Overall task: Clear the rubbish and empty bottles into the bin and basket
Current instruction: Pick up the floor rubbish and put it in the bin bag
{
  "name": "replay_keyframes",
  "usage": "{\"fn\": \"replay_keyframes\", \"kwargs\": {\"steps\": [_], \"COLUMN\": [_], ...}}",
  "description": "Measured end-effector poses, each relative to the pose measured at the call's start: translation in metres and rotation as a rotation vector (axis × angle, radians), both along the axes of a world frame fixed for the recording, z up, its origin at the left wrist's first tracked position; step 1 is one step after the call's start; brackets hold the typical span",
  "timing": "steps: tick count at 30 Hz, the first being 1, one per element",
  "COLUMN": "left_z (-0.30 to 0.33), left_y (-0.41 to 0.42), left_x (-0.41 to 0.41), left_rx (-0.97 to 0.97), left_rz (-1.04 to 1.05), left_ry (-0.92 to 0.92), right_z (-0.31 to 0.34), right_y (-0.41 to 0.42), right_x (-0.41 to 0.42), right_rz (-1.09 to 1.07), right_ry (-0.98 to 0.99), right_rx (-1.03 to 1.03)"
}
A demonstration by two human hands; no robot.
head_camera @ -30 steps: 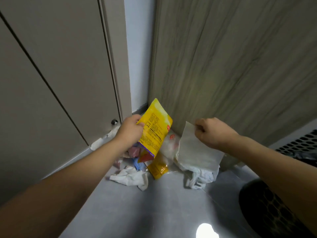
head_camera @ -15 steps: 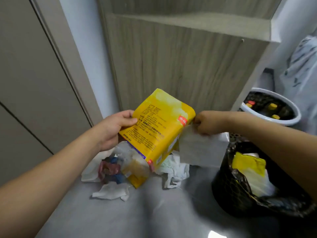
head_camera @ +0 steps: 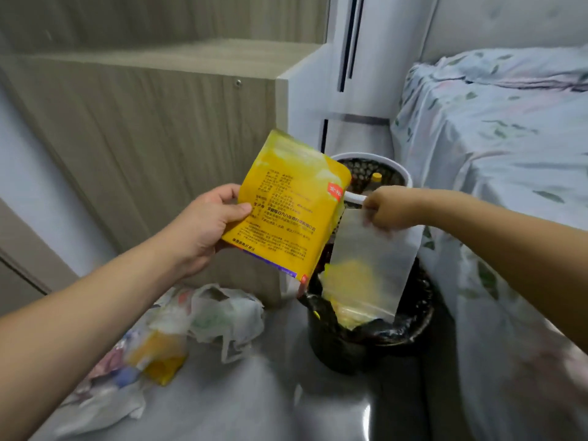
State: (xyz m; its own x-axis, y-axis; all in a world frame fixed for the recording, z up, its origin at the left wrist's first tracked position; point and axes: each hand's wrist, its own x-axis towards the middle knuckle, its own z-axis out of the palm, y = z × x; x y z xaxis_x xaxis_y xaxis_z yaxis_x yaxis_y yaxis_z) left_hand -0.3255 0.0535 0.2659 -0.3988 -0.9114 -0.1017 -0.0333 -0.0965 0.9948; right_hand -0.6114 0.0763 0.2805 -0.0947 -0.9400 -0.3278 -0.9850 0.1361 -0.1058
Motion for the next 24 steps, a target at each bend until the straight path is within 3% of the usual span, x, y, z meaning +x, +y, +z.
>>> {"fn": "replay_keyframes", "kwargs": {"steps": [4,9,15,20,24], "left_z": [-0.002,-0.002,0.004,0.001,-0.002], "left_y": [0.000,0.004,-0.004,-0.013,-0.016], "left_x": [-0.039,-0.079,-0.108,-0.106,-0.103], "left_rx": [-0.035,-0.083,-0.098,-0.099,-0.088], "left_rz": [0.044,0.065,0.139,0.154,0.164], "left_ry": [-0.014,-0.050,0.016,-0.005,-0.014], "right_z": [-0.031,-0.073,-0.075,-0.098,-0.094], "right_y": [0.006,0.003,-0.015,-0.011,-0.006], "right_x": [-0.031,-0.050,-0.063,-0.048,-0.045], "right_rz": [-0.025,-0.068,-0.070,-0.018,-0.120], "right_ry": [-0.002,-0.134,-0.274,-0.202,-0.474], "right_rx": [0.040,-0.121,-0.205,0.046,0.204]}}
